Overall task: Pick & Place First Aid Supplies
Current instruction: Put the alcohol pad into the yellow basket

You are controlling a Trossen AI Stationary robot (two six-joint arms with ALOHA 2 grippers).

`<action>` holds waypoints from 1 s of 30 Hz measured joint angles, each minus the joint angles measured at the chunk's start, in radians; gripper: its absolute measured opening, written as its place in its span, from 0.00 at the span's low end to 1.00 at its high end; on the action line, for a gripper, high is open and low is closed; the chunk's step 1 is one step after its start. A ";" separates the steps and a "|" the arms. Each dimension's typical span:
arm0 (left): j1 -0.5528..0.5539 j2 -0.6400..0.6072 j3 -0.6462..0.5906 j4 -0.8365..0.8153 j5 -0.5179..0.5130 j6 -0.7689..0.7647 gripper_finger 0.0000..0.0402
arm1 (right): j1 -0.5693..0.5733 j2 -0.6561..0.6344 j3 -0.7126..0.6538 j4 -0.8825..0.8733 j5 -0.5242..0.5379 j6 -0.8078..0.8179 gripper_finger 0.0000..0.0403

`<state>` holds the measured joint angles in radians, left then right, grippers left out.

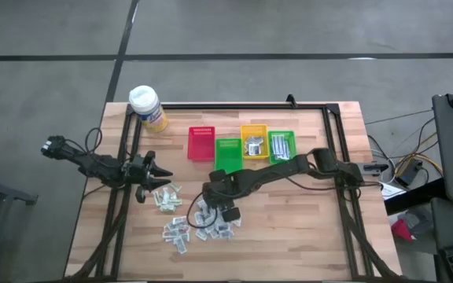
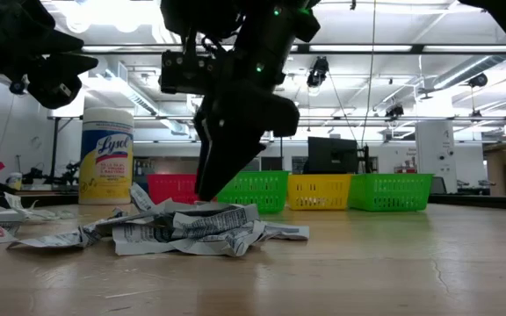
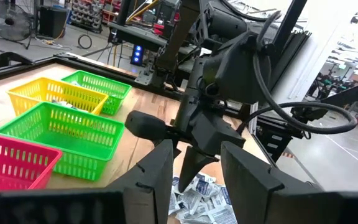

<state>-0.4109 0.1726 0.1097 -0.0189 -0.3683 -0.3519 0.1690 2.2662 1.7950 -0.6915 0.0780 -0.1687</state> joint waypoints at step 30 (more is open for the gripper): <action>0.000 0.000 0.000 0.000 0.000 0.000 0.33 | -0.050 0.039 -0.001 -0.006 0.003 0.056 0.29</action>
<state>-0.4110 0.1726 0.1097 -0.0189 -0.3683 -0.3519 0.1192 2.3051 1.7939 -0.6971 0.0814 -0.1129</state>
